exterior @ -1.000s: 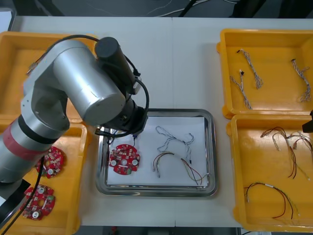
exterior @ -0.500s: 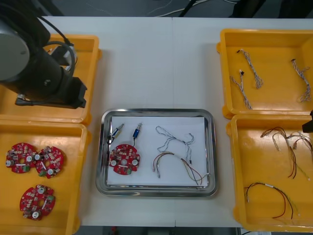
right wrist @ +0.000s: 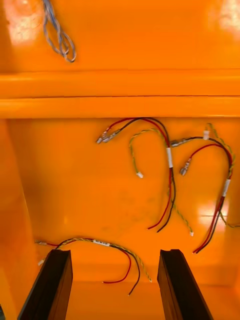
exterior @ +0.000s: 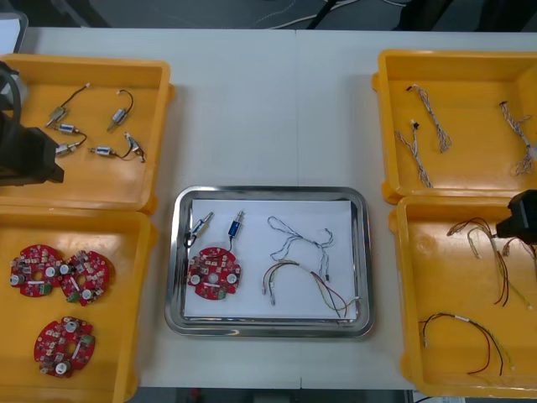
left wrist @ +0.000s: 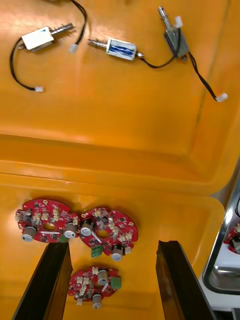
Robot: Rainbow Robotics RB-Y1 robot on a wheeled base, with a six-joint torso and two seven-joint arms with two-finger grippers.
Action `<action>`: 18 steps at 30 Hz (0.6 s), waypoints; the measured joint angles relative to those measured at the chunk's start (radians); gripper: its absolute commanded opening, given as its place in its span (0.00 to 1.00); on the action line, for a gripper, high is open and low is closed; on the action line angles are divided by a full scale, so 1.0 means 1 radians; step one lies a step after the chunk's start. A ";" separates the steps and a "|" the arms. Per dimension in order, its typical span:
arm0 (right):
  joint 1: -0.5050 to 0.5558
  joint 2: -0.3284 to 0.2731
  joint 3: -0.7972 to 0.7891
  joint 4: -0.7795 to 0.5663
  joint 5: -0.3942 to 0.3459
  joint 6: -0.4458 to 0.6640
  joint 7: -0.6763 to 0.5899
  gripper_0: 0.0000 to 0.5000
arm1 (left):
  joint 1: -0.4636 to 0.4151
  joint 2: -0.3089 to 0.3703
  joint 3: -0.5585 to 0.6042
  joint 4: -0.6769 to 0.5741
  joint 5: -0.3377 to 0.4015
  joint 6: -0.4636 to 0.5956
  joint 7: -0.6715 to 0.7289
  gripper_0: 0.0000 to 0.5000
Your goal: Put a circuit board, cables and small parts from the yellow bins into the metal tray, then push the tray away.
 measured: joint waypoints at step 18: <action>-0.220 0.000 0.479 -0.090 0.052 -0.075 0.000 1.00 | 0.127 0.032 0.067 0.000 0.001 -0.110 -0.007 1.00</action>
